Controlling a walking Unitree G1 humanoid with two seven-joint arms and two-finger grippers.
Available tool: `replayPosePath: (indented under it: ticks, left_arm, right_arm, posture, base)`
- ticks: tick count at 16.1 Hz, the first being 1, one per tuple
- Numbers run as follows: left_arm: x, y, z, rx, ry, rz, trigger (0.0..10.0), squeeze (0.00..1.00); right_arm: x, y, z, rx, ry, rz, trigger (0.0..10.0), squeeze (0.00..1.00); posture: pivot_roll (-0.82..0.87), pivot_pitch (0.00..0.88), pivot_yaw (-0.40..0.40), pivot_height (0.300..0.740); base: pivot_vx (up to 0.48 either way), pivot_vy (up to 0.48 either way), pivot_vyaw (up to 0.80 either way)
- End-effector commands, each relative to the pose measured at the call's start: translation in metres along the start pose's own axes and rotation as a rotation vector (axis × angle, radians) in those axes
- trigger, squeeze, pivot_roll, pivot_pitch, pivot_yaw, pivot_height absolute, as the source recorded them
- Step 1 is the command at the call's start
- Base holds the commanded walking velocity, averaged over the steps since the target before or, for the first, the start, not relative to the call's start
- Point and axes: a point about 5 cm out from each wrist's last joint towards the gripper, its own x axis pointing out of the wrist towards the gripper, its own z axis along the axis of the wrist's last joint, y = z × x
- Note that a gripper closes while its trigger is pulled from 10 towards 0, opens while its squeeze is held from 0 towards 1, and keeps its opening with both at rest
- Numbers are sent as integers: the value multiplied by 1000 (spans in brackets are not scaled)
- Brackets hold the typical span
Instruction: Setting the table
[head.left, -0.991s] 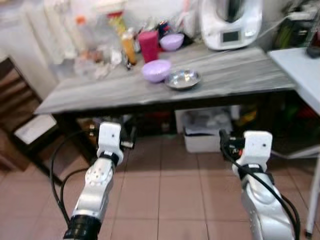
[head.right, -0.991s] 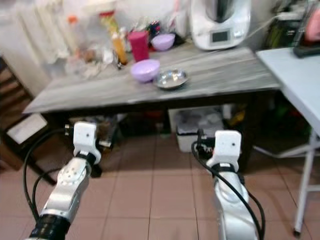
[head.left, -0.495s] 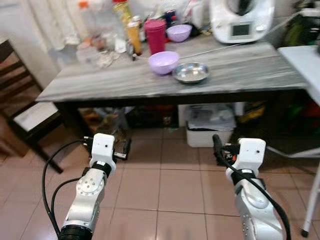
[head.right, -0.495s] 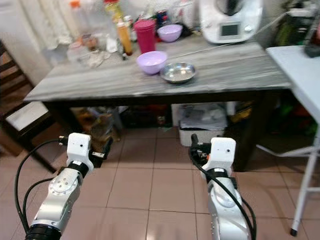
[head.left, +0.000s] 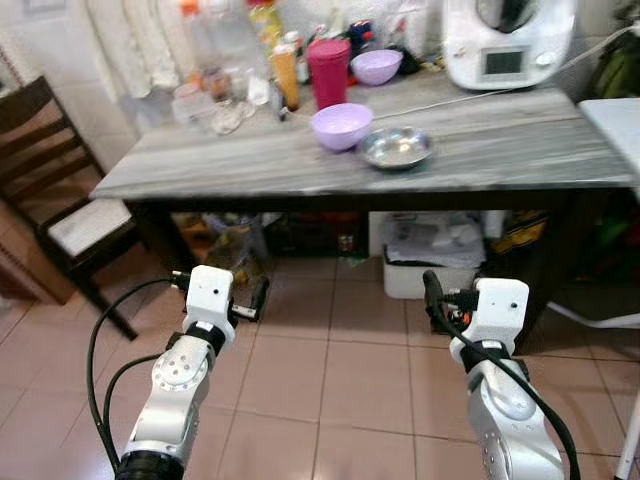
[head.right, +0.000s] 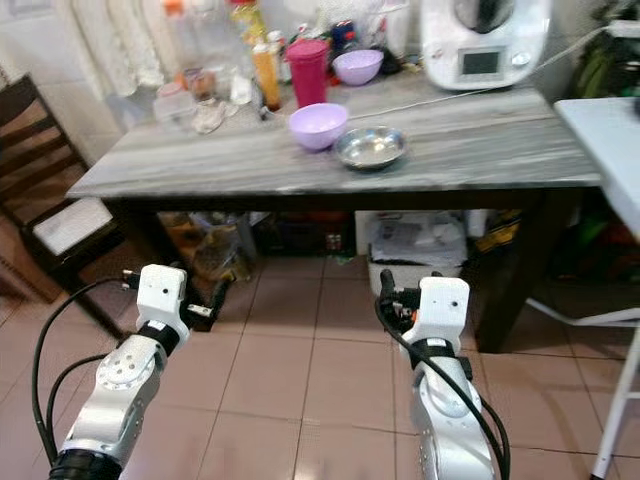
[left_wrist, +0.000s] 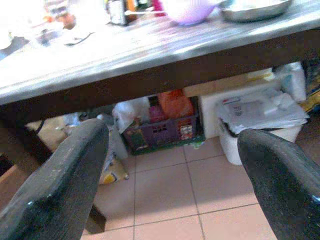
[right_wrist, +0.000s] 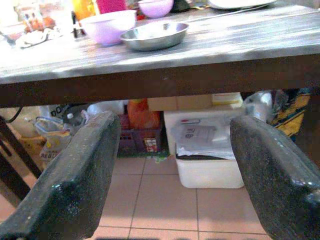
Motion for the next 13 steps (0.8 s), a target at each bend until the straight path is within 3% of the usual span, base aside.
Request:
replayPosePath:
  ticks: [1,5,7,8,10,13]
  left_arm:
    - [0,0,2,-5,-2,-7,10000,0]
    - [-1,-3,1,-18,2,-19,10000,0]
    - [-2,-3,0,-20,6,-28,10000,0]
    - [-1,-3,1,-23,4,-32,10000,0]
    - [0,-3,3,-28,-1,-43,10000,0]
    - [4,-5,13,-73,-40,-57,10000,0]
  right_arm:
    - [-1,0,2,-5,-8,-5,10000,0]
    - [-2,-1,-4,-23,41,-16,10000,0]
    - [-4,7,-2,-54,35,59,10000,0]
    - [-5,8,-2,36,63,73,10000,0]
    - [-5,3,0,-11,67,19,10000,0]
    - [-6,1,11,32,34,41,10000,0]
  posture:
    - [-303,0,134,740]
    - [-306,0,133,740]
    - [-313,0,132,740]
    - [-313,0,132,740]
    - [-319,0,129,740]
    - [-329,0,123,740]
  base:
    - [0,-480,0]
    - [0,-480,0]
    - [0,-480,0]
    - [0,-480,0]
    - [0,-480,0]
    - [0,-320,0]
